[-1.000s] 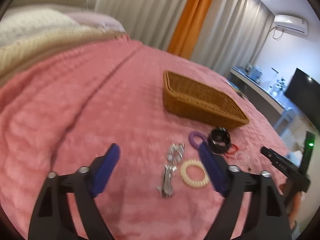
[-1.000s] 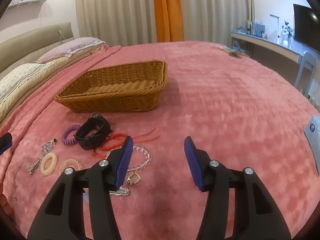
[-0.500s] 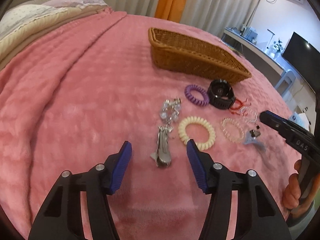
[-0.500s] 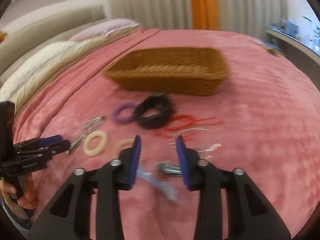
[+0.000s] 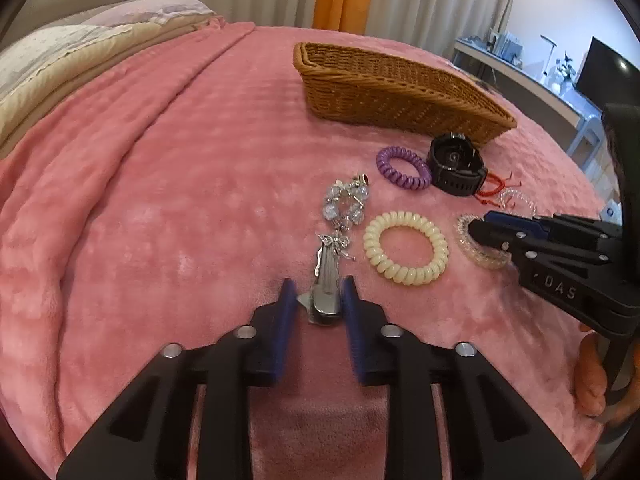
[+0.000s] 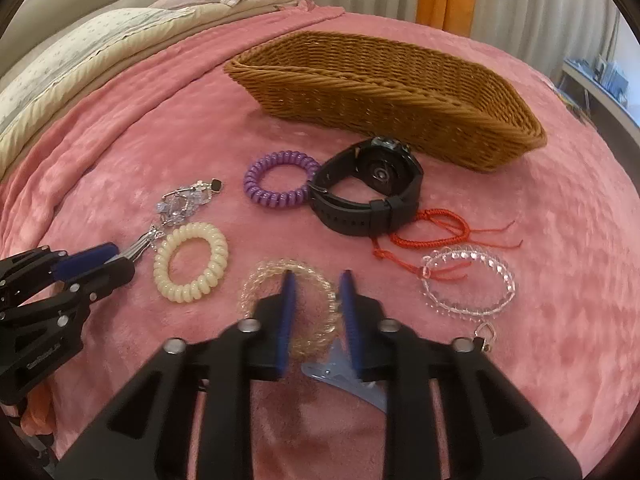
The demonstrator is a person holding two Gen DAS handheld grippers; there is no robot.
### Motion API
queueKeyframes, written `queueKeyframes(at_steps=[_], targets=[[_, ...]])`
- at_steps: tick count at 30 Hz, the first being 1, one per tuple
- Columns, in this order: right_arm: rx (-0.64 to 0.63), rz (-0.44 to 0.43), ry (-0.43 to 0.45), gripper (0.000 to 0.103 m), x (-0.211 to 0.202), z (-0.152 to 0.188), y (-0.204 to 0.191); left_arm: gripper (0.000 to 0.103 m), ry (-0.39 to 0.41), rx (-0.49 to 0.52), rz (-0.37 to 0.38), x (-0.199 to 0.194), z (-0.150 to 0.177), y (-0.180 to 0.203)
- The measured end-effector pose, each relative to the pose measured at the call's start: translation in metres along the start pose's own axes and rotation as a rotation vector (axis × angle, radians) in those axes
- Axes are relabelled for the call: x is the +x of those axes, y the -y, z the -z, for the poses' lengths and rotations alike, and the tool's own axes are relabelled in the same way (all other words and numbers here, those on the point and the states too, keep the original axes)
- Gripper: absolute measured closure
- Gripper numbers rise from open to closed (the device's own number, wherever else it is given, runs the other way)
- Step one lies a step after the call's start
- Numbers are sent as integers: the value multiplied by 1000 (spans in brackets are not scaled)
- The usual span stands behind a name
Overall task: Organize jewelry
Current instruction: 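Grasp the clear beaded bracelet with the right gripper while the left grasps the pink star clip, then carry both items into the wicker basket and open both grippers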
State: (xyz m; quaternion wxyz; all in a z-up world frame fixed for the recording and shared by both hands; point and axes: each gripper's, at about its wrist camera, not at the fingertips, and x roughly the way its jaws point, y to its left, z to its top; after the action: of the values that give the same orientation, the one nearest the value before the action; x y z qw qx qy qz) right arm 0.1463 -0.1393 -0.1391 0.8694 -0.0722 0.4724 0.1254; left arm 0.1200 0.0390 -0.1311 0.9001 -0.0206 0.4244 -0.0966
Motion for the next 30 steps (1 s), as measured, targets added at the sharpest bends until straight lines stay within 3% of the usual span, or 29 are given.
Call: queueKeyframes(at_steps=[4, 14, 23, 30], targets=[[-25, 3, 27, 95, -5, 3, -5, 82, 28, 11, 4, -5, 1, 1], [20, -62, 136, 95, -46, -4, 10, 82, 191, 43, 87, -51, -15, 12], [30, -35, 235, 95, -78, -52, 33, 82, 339, 84, 177, -87, -81, 31], [79, 13, 271, 95, -61, -110, 76, 82, 414, 63, 168, -57, -150, 51]])
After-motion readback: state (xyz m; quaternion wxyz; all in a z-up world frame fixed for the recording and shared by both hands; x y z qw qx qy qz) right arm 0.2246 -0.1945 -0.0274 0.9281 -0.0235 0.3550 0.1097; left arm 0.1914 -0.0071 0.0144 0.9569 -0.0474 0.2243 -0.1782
